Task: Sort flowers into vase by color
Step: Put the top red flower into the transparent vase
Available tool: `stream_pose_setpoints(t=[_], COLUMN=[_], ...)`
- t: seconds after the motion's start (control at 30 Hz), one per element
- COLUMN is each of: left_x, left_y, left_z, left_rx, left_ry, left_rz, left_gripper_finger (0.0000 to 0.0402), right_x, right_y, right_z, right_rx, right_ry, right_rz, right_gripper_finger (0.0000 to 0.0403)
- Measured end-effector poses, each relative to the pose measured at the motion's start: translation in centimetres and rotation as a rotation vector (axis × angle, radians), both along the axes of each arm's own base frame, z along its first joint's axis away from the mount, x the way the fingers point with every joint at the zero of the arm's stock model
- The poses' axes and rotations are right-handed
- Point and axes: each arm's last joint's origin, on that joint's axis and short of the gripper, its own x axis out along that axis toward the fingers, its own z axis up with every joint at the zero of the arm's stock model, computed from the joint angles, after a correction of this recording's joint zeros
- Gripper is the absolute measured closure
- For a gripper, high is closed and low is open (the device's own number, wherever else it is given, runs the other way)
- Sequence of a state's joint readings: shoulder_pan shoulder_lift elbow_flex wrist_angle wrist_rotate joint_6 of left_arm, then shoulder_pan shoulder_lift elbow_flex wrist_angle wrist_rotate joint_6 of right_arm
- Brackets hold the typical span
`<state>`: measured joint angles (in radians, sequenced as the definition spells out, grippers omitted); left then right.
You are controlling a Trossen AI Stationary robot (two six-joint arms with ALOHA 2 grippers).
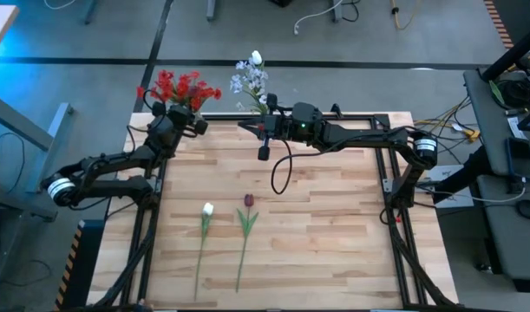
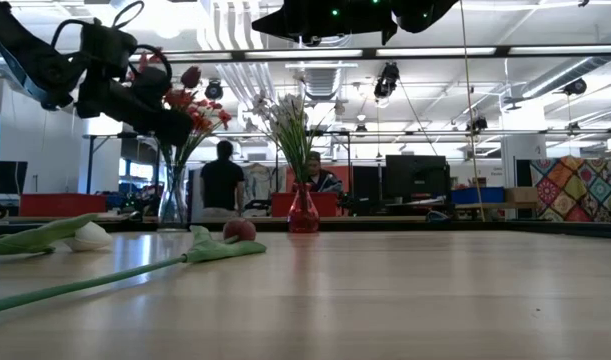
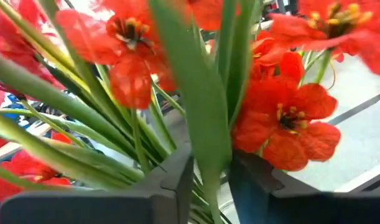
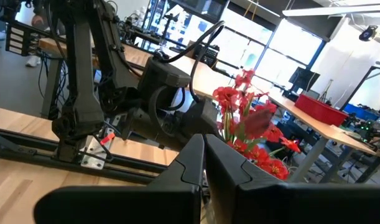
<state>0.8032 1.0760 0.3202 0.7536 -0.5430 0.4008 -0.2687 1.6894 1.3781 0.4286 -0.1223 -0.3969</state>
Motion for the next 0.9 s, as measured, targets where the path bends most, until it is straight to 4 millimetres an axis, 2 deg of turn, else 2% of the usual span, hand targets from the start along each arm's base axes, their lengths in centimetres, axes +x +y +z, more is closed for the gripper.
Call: stream_pose_setpoints(t=[0.37, 0.5, 0.9], left_x=[0.0, -0.2, -1.7], left_y=[-0.1, -0.2, -1.8], left_z=[-0.3, 0.1, 1.5], left_rx=[-0.122, -0.143, -0.210], left_ry=[0.025, 0.037, 0.026], left_rz=[0.002, 0.004, 0.014], left_gripper_finger=[0.0240, 0.0217, 0.0193], right_x=[0.0, 0.0, 0.0], right_y=[0.0, 0.0, 0.0], right_z=[0.0, -0.1, -0.1], right_rx=[0.001, -0.005, -0.005], right_ry=[0.004, 0.006, 0.011], right_rz=[0.000, -0.001, -0.001], right_gripper_finger=[0.0394, 0.0394, 0.0394])
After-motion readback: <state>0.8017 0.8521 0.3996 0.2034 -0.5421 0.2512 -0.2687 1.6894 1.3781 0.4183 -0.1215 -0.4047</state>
